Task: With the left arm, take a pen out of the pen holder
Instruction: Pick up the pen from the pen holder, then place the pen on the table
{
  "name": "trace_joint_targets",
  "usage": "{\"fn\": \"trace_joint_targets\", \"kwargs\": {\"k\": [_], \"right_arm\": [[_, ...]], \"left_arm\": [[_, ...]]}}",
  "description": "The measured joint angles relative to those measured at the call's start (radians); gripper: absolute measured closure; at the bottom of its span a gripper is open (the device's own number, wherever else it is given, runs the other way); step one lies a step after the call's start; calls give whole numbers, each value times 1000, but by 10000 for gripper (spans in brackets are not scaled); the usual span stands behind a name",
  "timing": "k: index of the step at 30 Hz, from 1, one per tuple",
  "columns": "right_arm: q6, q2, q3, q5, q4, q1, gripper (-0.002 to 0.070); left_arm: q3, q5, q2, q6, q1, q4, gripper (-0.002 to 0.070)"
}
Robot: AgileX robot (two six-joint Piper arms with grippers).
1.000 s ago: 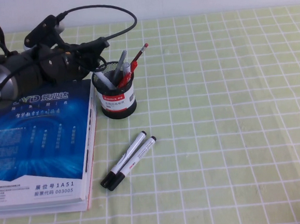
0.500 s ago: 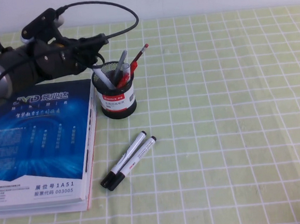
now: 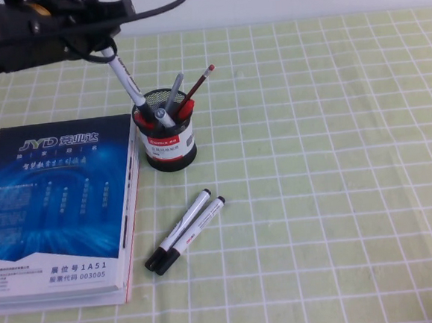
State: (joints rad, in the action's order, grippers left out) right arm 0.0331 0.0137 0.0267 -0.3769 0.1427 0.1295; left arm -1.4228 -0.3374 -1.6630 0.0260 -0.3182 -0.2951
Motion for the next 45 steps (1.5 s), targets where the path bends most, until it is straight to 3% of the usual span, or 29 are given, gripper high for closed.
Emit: {"fn": "trace_joint_targets", "kwargs": {"k": [12, 19, 27, 33, 45], "right_arm": [[0, 0, 0, 0, 0, 0, 691], [0, 0, 0, 0, 0, 0, 691], [0, 0, 0, 0, 0, 0, 691], [0, 0, 0, 0, 0, 0, 691], [0, 0, 0, 0, 0, 0, 691]], "left_arm": [[0, -436, 245, -116, 0, 37, 590], [0, -677, 266, -181, -23, 56, 590], [0, -716, 213, -189, -232, 158, 590], [0, -718, 82, -189, -339, 187, 590], [-62, -702, -171, -189, -382, 242, 590]]}}
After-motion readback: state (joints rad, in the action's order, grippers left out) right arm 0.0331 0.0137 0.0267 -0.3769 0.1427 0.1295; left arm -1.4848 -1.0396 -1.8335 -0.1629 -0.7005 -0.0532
